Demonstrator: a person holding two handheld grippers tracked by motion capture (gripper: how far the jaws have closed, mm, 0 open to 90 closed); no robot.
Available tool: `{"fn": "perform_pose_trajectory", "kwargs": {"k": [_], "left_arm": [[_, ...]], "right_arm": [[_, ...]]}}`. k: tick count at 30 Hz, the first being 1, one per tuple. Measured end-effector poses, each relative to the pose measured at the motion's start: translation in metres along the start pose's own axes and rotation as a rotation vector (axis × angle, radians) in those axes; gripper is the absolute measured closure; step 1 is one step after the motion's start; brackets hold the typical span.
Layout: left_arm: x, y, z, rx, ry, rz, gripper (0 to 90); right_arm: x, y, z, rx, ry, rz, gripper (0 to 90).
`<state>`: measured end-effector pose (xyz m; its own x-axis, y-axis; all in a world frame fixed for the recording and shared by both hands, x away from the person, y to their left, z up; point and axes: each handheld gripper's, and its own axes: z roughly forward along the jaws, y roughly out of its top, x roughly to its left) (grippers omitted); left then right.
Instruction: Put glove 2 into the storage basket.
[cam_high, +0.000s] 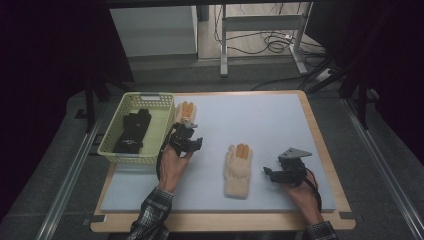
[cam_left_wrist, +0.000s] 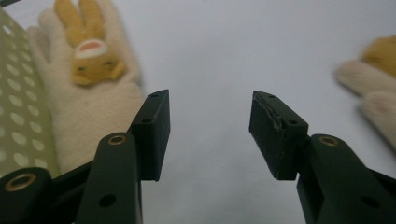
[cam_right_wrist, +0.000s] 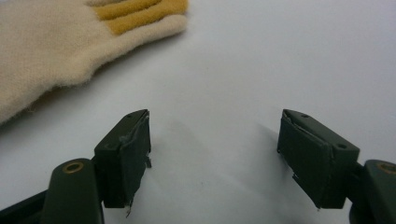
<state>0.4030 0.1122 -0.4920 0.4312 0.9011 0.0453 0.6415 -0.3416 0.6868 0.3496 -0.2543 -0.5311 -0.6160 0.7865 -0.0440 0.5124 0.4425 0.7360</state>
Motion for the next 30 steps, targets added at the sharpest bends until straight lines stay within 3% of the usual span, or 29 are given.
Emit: {"fn": "perform_pose_trajectory", "kwargs": {"k": [6, 8, 12, 17, 23, 26, 30], "left_arm": [[0.009, 0.006, 0.028, 0.065, 0.089, -0.029, 52.3], [0.011, 0.007, 0.035, 0.064, 0.115, -0.026, 54.7], [0.015, 0.007, 0.04, 0.061, 0.173, -0.02, 56.2], [0.019, 0.004, 0.051, 0.121, 0.215, -0.013, 59.0], [0.022, 0.004, 0.05, 0.106, 0.213, -0.03, 78.2], [0.019, 0.005, 0.049, 0.097, 0.221, -0.013, 83.6], [0.015, 0.009, 0.036, 0.023, 0.169, -0.015, 84.4]], "right_arm": [[0.0, 0.0, 0.0, 0.0, 0.0, 0.0, 25.2], [0.0, 0.0, 0.0, 0.0, 0.001, -0.001, 25.1], [0.0, 0.0, 0.0, 0.0, 0.001, -0.001, 25.1], [0.0, 0.0, 0.0, 0.0, 0.0, -0.002, 25.0], [0.0, 0.0, 0.0, 0.0, 0.0, -0.002, 24.9], [0.0, 0.0, 0.0, 0.0, 0.001, -0.002, 24.9], [0.0, 0.0, 0.0, 0.0, 0.001, -0.002, 24.9]]}}
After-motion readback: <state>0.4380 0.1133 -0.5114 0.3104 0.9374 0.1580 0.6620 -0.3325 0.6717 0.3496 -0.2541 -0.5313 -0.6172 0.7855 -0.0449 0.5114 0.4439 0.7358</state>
